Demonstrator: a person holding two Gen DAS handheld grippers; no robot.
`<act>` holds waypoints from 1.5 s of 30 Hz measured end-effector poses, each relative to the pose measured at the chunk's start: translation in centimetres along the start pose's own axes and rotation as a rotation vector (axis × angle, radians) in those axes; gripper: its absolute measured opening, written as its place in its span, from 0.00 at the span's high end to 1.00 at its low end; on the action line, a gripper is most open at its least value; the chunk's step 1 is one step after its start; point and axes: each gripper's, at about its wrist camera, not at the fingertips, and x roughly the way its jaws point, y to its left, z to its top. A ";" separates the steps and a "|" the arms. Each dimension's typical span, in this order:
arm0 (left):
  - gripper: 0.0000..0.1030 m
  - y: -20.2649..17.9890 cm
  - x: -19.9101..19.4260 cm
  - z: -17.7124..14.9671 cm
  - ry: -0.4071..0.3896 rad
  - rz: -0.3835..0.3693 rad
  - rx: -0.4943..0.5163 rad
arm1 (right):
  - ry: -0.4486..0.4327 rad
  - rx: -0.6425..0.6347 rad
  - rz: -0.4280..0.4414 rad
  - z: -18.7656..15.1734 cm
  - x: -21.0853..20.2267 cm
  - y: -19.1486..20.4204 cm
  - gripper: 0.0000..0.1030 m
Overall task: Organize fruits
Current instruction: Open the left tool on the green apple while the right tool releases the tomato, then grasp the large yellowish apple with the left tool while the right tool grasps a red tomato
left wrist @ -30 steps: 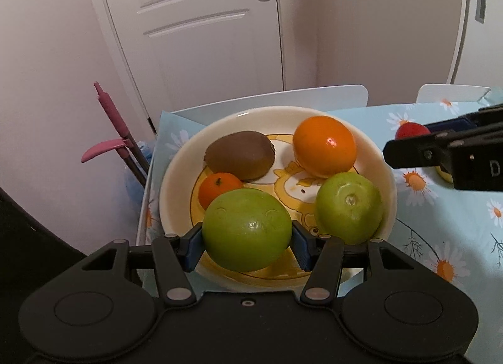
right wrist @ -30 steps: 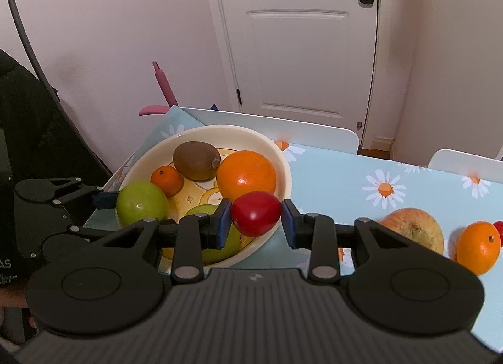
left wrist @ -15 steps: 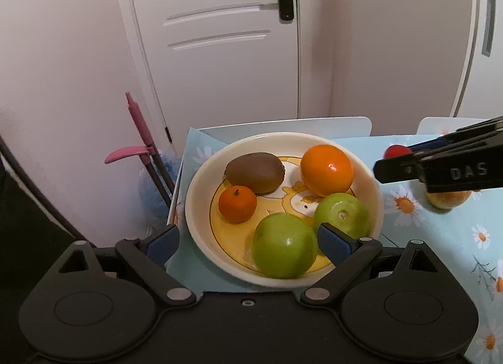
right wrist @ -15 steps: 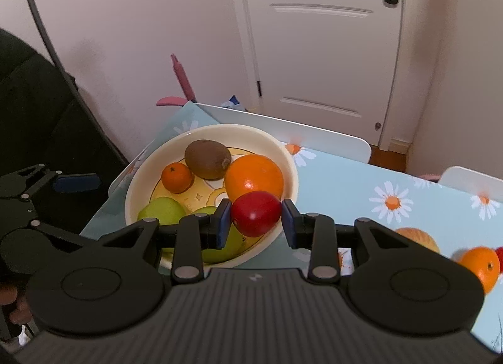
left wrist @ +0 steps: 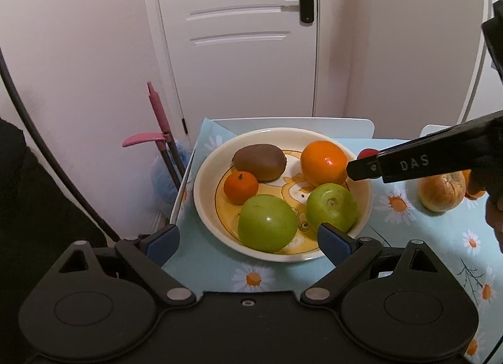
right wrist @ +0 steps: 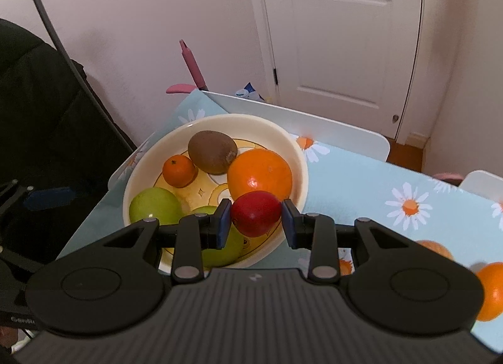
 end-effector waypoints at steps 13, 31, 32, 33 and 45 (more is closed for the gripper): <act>0.05 -0.8 0.7 -0.7 0.030 0.007 -0.003 | -0.070 0.000 0.005 -0.5 -1.2 0.0 0.03; 0.05 -1.6 -1.8 0.5 0.043 -0.007 0.050 | -0.094 0.059 -0.095 -2.0 -7.1 0.7 0.01; 0.05 -1.6 -2.0 0.7 0.038 -0.010 0.054 | -0.099 0.066 -0.103 -2.1 -7.6 0.7 0.01; 0.05 -1.6 -2.2 0.8 0.030 -0.015 0.059 | -0.106 0.072 -0.114 -2.4 -8.1 0.7 0.01; 0.05 -3.8 -4.7 3.0 -0.075 -0.111 0.182 | -0.163 0.214 -0.275 -5.2 -14.7 -3.2 0.01</act>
